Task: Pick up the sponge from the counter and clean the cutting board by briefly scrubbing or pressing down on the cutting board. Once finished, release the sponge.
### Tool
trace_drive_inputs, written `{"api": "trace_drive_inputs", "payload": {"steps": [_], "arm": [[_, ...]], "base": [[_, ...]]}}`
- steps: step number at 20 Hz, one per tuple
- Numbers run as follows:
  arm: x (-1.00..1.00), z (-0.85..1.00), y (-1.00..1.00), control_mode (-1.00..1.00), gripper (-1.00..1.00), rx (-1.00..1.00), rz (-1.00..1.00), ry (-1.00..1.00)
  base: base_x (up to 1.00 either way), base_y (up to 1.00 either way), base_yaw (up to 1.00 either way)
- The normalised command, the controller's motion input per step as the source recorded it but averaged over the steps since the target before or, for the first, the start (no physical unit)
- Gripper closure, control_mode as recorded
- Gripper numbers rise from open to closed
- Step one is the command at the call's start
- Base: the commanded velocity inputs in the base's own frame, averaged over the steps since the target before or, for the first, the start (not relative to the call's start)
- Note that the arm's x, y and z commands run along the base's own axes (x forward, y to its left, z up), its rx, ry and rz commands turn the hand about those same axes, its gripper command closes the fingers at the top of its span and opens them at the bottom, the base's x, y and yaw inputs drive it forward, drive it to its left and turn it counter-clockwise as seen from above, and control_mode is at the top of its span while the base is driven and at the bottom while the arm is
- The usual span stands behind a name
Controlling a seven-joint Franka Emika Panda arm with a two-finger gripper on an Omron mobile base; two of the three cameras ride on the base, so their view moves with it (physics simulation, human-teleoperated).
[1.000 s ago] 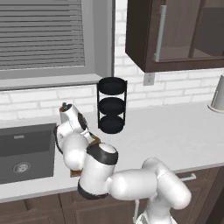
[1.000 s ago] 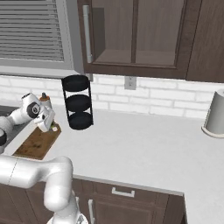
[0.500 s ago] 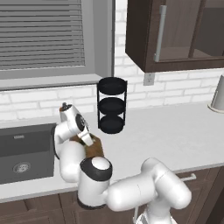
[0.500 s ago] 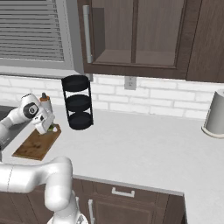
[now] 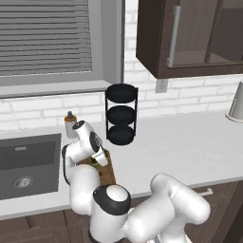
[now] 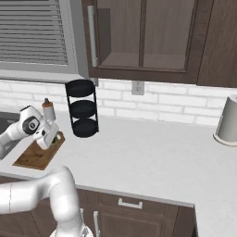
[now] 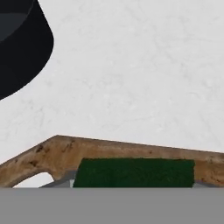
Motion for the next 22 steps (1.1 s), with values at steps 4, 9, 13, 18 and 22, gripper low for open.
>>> {"api": "trace_drive_inputs", "payload": {"steps": [4,9,13,18,22], "arm": [[-0.76,-0.54,-0.65,-1.0,1.0,-0.02,-0.01,-0.09],[-0.45,-0.2,-0.72,-1.0,1.0,0.0,0.0,0.06],[0.0,0.0,-0.66,-1.0,1.0,0.0,0.0,0.19],[0.0,-0.26,-0.22,-1.0,1.0,0.0,0.0,0.03],[0.04,-0.16,0.16,-1.0,1.0,0.0,0.0,-0.13]], "base": [[0.0,0.0,0.0],[0.0,0.0,0.0],[0.0,0.0,0.0],[0.0,0.0,0.0],[0.0,0.0,0.0]]}}
